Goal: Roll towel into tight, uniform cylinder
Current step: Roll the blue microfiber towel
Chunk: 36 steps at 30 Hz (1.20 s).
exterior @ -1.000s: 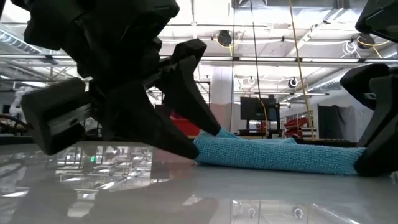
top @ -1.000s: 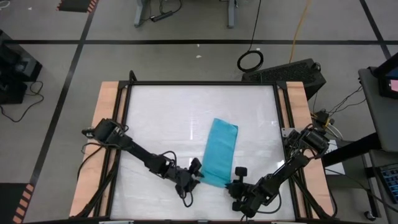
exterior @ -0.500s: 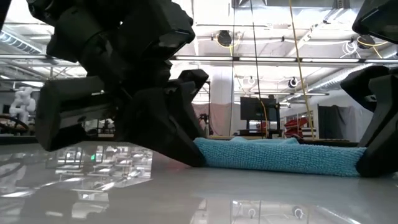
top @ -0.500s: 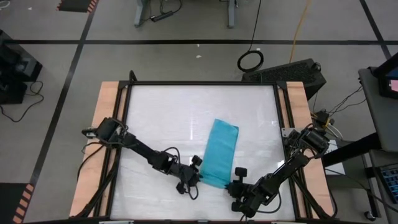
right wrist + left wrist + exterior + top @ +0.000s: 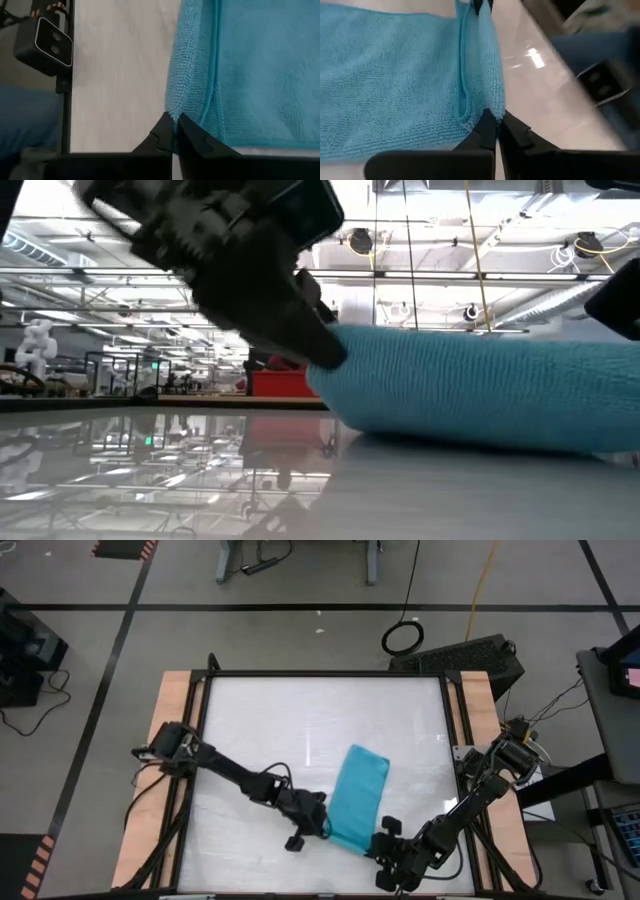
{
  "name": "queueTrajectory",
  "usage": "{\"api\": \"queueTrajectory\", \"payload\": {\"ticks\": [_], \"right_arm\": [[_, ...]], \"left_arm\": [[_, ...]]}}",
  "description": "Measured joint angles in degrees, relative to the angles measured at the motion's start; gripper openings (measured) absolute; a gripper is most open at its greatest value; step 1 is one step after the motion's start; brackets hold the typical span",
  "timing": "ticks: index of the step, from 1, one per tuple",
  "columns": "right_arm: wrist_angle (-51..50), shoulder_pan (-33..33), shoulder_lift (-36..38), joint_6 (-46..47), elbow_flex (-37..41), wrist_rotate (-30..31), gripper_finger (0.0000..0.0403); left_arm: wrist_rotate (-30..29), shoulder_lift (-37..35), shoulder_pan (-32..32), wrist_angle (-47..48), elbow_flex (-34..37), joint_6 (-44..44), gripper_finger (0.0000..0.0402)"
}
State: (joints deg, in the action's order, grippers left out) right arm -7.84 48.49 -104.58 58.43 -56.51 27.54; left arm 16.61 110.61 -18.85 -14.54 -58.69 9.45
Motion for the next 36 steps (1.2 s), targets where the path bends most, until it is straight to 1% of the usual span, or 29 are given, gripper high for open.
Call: {"api": "queueTrajectory", "payload": {"ticks": [3, 8, 13, 16, 23, 26, 28, 31, 36], "right_arm": [[-0.2, -0.2, 0.1, 2.6, 0.0, -1.1, 0.0], [-0.4, -1.0, 0.2, 6.3, 0.5, -2.2, 0.0], [0.1, -1.4, 0.2, 9.9, 2.0, -3.0, 0.0], [0.2, -1.4, 0.2, 12.0, 2.7, -3.2, 0.0], [0.1, -1.9, 0.2, 13.0, 3.1, -4.7, 0.0003], [-0.1, -1.9, 0.2, 12.8, 3.2, -5.1, 0.0021], [-0.8, -1.9, 0.2, 11.7, 3.2, -6.8, 0.0042], [-0.5, -1.7, 0.2, 8.3, 3.3, -6.8, 0.0081], [-0.7, -0.9, 0.2, -0.4, 2.3, -6.0, 0.0141]], "left_arm": [[2.6, 0.0, 1.1, 2.3, -1.1, 4.6, 0.0006], [3.1, 0.0, 2.1, 3.9, -1.2, 9.3, 0.0007], [3.0, 0.7, 2.1, 6.0, -1.2, 12.4, 0.0007], [3.0, 1.7, 2.1, 5.5, -1.4, 13.6, 0.0007], [3.0, 2.2, 2.3, 6.4, -1.4, 15.0, 0.0007], [3.1, 2.8, 2.7, 6.1, -1.5, 15.8, 0.0007], [3.7, 2.9, 2.8, 7.7, -1.2, 16.1, 0.0007], [4.2, 3.3, 2.8, 7.4, -1.3, 17.1, 0.0007], [4.5, 3.3, 2.9, 7.7, -1.3, 17.2, 0.0007]]}}
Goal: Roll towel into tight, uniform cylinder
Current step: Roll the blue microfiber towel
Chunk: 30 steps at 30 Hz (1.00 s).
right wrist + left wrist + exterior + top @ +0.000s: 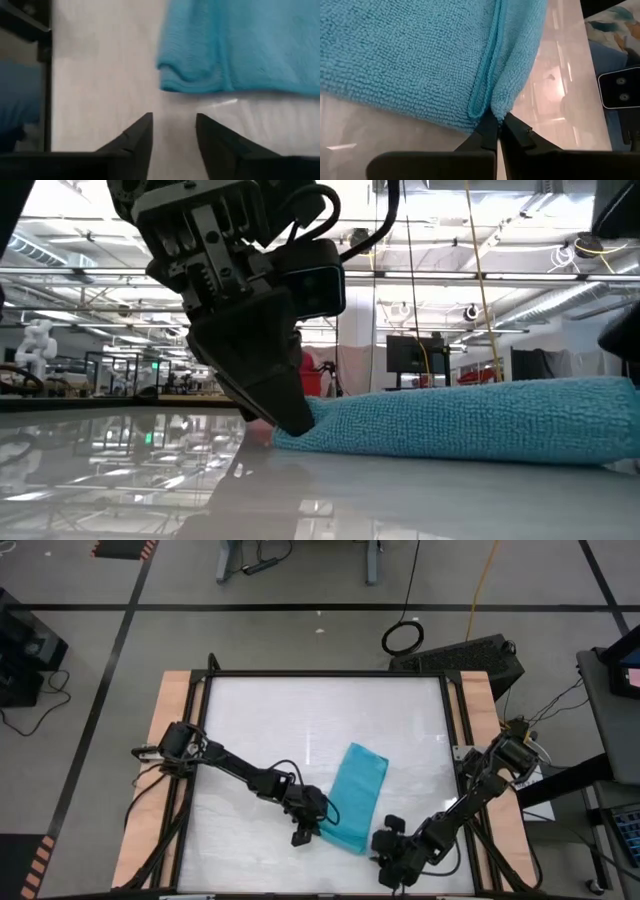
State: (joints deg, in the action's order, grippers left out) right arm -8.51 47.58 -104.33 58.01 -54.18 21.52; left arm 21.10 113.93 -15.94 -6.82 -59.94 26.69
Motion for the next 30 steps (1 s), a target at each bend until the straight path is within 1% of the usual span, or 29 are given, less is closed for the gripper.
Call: {"api": "queueTrajectory", "payload": {"ticks": [2, 4, 11, 19, 22, 25, 30], "right_arm": [[0.1, 0.5, 0.0, -4.2, -0.9, 0.6, 0.0156], [0.4, 1.3, 0.0, -9.3, -2.2, 2.8, 0.0164], [0.6, 4.2, -0.5, -25.9, -4.9, 12.9, 0.0164], [0.9, 3.7, -6.0, -40.1, -8.3, 17.1, 0.0164], [0.8, 3.2, -8.0, -44.6, -10.2, 20.0, 0.0164], [0.7, 2.5, -9.2, -48.4, -11.6, 20.6, 0.0164], [-1.4, 1.1, -9.8, -47.9, -11.6, 20.0, 0.0164]], "left_arm": [[0.2, 0.0, 0.2, 0.0, 0.0, 0.3, 0.0007], [0.2, 0.0, 0.4, 0.0, 0.0, 0.5, 0.0007], [0.5, 0.0, 1.5, -0.2, 0.0, 1.5, 0.0007], [1.3, 0.1, 1.9, -0.1, 0.0, 2.9, 0.0007], [1.6, 0.1, 2.0, -0.1, 0.0, 3.0, 0.0007], [1.6, 0.1, 2.0, -0.1, 0.0, 3.0, 0.0007], [1.7, 0.1, 2.0, -0.1, 0.0, 3.1, 0.0007]]}}
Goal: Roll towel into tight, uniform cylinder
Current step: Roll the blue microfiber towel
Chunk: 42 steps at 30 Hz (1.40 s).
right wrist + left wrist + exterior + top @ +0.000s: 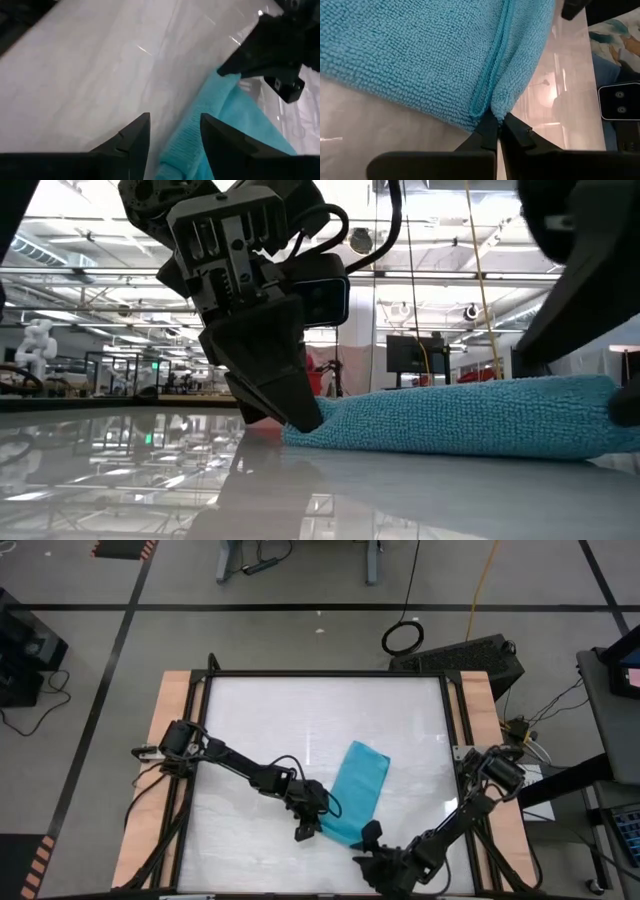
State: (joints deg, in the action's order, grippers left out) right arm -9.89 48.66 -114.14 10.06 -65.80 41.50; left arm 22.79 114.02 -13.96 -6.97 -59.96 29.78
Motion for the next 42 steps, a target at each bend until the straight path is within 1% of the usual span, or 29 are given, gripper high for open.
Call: {"api": "queueTrajectory", "payload": {"ticks": [8, 14, 16, 19, 23, 27, 30, 32, 35, 40, 42], "right_arm": [[-6.7, -0.9, 0.0, 8.3, 0.0, -2.9, 0.0164], [-6.9, -0.9, 0.1, 13.0, 1.0, -3.9, 0.0164], [-6.8, -1.0, 0.2, 15.2, 1.6, -4.1, 0.0164], [-6.8, -0.9, 0.2, 17.3, 2.1, -4.0, 0.0164], [-7.0, -0.9, 0.2, 19.0, 2.3, -4.1, 0.0164], [-8.0, -0.9, 0.3, 20.9, 2.3, -4.4, 0.0163], [-9.1, -0.9, 0.3, 22.4, 2.3, -5.3, 0.0152], [-9.8, -0.9, 0.3, 23.6, 2.3, -5.4, 0.0139], [-10.2, -0.9, 0.3, 24.4, 2.3, -5.8, 0.0116], [-10.3, -0.9, 0.3, 25.0, 2.3, -7.2, 0.0073], [-10.4, -0.9, 0.3, 25.3, 2.3, -7.8, 0.0055]], "left_arm": [[0.3, 0.0, 0.0, -0.3, 0.0, 0.0, 0.0007], [0.4, 0.0, 0.0, -3.0, 0.0, -0.2, 0.0008], [0.6, 0.0, 0.0, -4.4, 0.0, -0.5, 0.0015], [0.9, 0.0, 0.0, -5.7, 0.0, -0.6, 0.0038], [1.4, -0.3, 0.0, -5.6, 0.0, -1.9, 0.008], [3.7, -0.9, 0.0, -5.8, 0.0, -2.5, 0.0121], [4.4, -2.0, 0.0, -5.7, 0.0, -4.9, 0.0145], [4.3, -3.1, 0.1, -5.8, 0.0, -8.1, 0.0155], [1.2, -5.4, 0.1, -5.8, -0.1, -15.5, 0.0159], [-10.1, -7.7, 0.2, -5.4, -0.1, -29.9, 0.016], [-13.5, -7.8, 0.6, -5.5, -0.1, -35.1, 0.016]]}}
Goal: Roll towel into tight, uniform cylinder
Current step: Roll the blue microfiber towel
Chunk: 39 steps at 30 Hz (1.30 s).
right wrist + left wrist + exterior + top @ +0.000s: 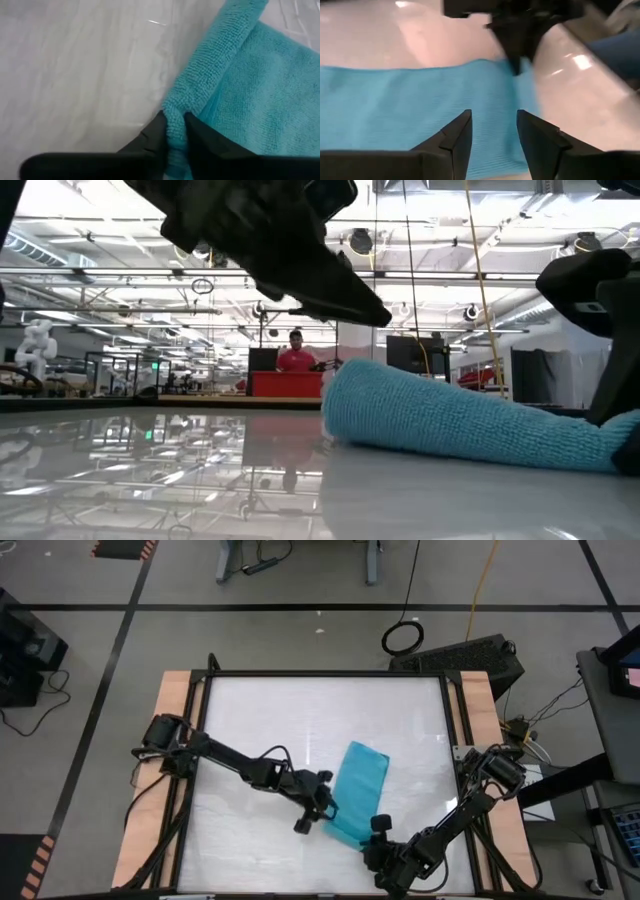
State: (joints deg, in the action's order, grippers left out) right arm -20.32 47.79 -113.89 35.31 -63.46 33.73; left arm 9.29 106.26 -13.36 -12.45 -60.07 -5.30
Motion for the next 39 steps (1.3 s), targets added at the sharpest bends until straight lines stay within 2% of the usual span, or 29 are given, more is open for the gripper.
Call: {"api": "queueTrajectory", "payload": {"ticks": [3, 8, 19, 28, 39], "right_arm": [[-0.1, 0.0, 0.0, 0.3, 0.0, -0.3, 0.003], [-0.1, 0.0, 0.0, 0.0, 0.1, -0.5, 0.0005], [0.2, -0.1, 0.0, -0.1, 0.2, -0.5, 0.0006], [0.2, -0.1, -0.1, -0.5, 0.2, -0.5, 0.0005], [0.3, -0.1, -0.1, -3.7, 0.1, -0.7, 0.0005]], "left_arm": [[-1.9, 0.9, 1.5, -0.6, 0.0, -4.5, 0.016], [-1.7, 3.4, 4.7, -0.5, 0.0, -6.0, 0.016], [6.1, 7.0, 7.8, 1.6, 0.0, -7.9, 0.016], [5.3, 7.6, 7.6, 5.2, 0.0, -8.6, 0.016], [1.6, 7.4, 6.3, 11.1, -0.2, 0.2, 0.016]]}}
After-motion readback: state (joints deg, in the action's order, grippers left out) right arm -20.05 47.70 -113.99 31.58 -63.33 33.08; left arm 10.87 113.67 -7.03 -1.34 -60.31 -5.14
